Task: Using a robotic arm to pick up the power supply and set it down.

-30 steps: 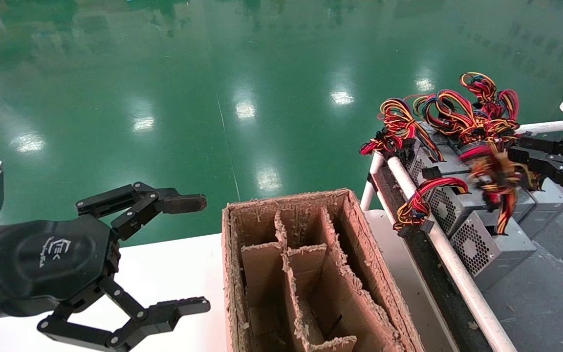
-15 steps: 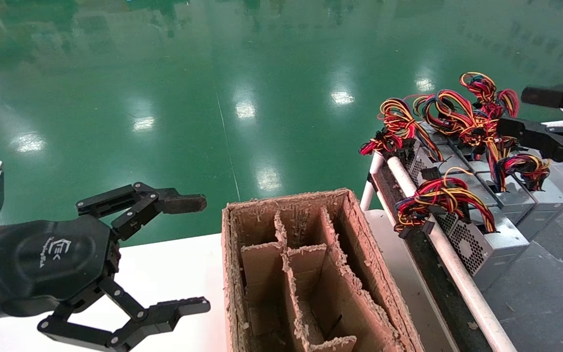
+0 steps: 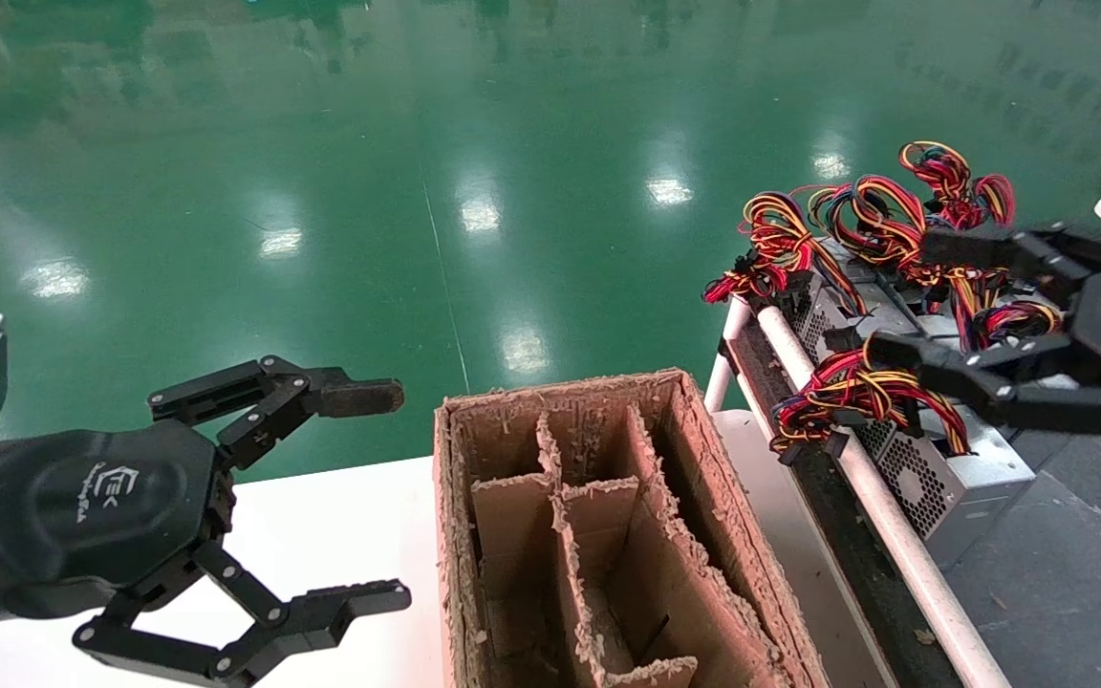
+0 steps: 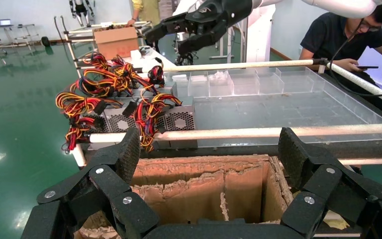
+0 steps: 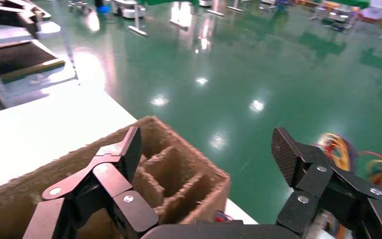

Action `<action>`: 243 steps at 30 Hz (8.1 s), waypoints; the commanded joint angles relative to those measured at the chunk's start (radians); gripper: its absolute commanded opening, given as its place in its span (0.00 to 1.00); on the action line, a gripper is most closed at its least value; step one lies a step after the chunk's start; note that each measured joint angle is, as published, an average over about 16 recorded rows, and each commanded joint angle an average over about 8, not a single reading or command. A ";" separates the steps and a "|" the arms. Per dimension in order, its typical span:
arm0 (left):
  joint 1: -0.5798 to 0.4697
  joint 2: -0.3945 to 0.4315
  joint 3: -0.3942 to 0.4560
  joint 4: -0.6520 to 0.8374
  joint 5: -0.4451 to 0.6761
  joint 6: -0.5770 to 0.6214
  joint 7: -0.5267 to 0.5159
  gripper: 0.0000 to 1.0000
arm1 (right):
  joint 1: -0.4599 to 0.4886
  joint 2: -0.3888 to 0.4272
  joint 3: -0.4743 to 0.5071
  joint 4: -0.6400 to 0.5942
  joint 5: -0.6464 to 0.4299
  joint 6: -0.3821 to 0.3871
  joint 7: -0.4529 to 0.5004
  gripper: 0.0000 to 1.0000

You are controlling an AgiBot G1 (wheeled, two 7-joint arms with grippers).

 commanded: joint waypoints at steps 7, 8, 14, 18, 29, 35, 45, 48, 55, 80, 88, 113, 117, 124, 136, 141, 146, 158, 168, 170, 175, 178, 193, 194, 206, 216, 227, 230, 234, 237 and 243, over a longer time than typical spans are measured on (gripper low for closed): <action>0.000 0.000 0.000 0.000 0.000 0.000 0.000 1.00 | -0.047 -0.041 0.048 0.042 -0.002 -0.037 0.002 1.00; 0.000 0.000 0.000 0.000 0.000 0.000 0.000 1.00 | -0.052 -0.046 0.054 0.047 -0.002 -0.042 0.002 1.00; 0.000 0.000 0.000 0.000 0.000 0.000 0.000 1.00 | -0.088 -0.077 0.090 0.078 -0.003 -0.070 0.004 1.00; 0.000 0.000 0.000 0.000 0.000 0.000 0.000 1.00 | -0.111 -0.097 0.114 0.099 -0.004 -0.088 0.005 1.00; 0.000 0.000 0.000 0.000 0.000 0.000 0.000 1.00 | -0.175 -0.153 0.180 0.156 -0.006 -0.139 0.007 1.00; 0.000 0.000 0.000 0.000 0.000 0.000 0.000 1.00 | -0.210 -0.184 0.216 0.187 -0.007 -0.167 0.009 1.00; 0.000 0.000 0.000 0.000 0.000 0.000 0.000 1.00 | -0.249 -0.218 0.256 0.222 -0.008 -0.198 0.010 1.00; 0.000 0.000 0.000 0.000 0.000 0.000 0.000 1.00 | -0.252 -0.221 0.259 0.225 -0.008 -0.200 0.010 1.00; 0.000 0.000 0.000 0.000 0.000 0.000 0.000 1.00 | -0.248 -0.217 0.255 0.221 -0.008 -0.197 0.010 1.00; 0.000 0.000 0.000 0.000 0.000 0.000 0.000 1.00 | -0.242 -0.212 0.248 0.216 -0.008 -0.193 0.010 1.00; 0.000 0.000 0.000 0.000 0.000 0.000 0.000 1.00 | -0.242 -0.211 0.248 0.215 -0.008 -0.192 0.010 1.00; 0.000 0.000 0.000 0.000 0.000 0.000 0.000 1.00 | -0.241 -0.211 0.247 0.215 -0.008 -0.191 0.010 1.00; 0.000 0.000 0.000 0.000 0.000 0.000 0.000 1.00 | -0.241 -0.211 0.247 0.215 -0.008 -0.191 0.010 1.00; 0.000 0.000 0.000 0.000 0.000 0.000 0.000 1.00 | -0.241 -0.211 0.247 0.215 -0.008 -0.191 0.010 1.00; 0.000 0.000 0.000 0.000 0.000 0.000 0.000 1.00 | -0.241 -0.211 0.247 0.215 -0.008 -0.192 0.010 1.00; 0.000 0.000 0.000 0.000 0.000 0.000 0.000 1.00 | -0.241 -0.211 0.247 0.215 -0.008 -0.192 0.010 1.00; 0.000 0.000 0.000 0.000 0.000 0.000 0.000 1.00 | -0.241 -0.211 0.247 0.215 -0.008 -0.192 0.010 1.00; 0.000 0.000 0.000 0.000 0.000 0.000 0.000 1.00 | -0.241 -0.211 0.247 0.215 -0.008 -0.192 0.010 1.00; 0.000 0.000 0.000 0.000 0.000 0.000 0.000 1.00 | -0.241 -0.211 0.247 0.215 -0.008 -0.192 0.010 1.00; 0.000 0.000 0.000 0.000 0.000 0.000 0.000 1.00 | -0.241 -0.211 0.247 0.215 -0.008 -0.192 0.010 1.00; 0.000 0.000 0.000 0.000 0.000 0.000 0.000 1.00 | -0.241 -0.211 0.247 0.215 -0.008 -0.192 0.010 1.00; 0.000 0.000 0.000 0.000 0.000 0.000 0.000 1.00 | -0.241 -0.211 0.247 0.215 -0.008 -0.192 0.010 1.00; 0.000 0.000 0.000 0.000 0.000 0.000 0.000 1.00 | -0.241 -0.211 0.247 0.215 -0.008 -0.192 0.010 1.00; 0.000 0.000 0.000 0.000 0.000 0.000 0.000 1.00 | -0.241 -0.211 0.247 0.215 -0.008 -0.192 0.010 1.00; 0.000 0.000 0.000 0.000 0.000 0.000 0.000 1.00 | -0.241 -0.211 0.247 0.215 -0.008 -0.192 0.010 1.00; 0.000 0.000 0.000 0.000 0.000 0.000 0.000 1.00 | -0.241 -0.211 0.247 0.215 -0.008 -0.192 0.010 1.00; 0.000 0.000 0.000 0.000 0.000 0.000 0.000 1.00 | -0.241 -0.211 0.247 0.215 -0.008 -0.192 0.010 1.00; 0.000 0.000 0.000 0.000 0.000 0.000 0.000 1.00 | -0.241 -0.211 0.247 0.215 -0.008 -0.192 0.010 1.00; 0.000 0.000 0.000 0.000 0.000 0.000 0.000 1.00 | -0.241 -0.211 0.247 0.215 -0.008 -0.192 0.010 1.00; 0.000 0.000 0.000 0.000 0.000 0.000 0.000 1.00 | -0.241 -0.211 0.247 0.215 -0.008 -0.192 0.010 1.00; 0.000 0.000 0.000 0.000 0.000 0.000 0.000 1.00 | -0.241 -0.211 0.247 0.215 -0.008 -0.192 0.010 1.00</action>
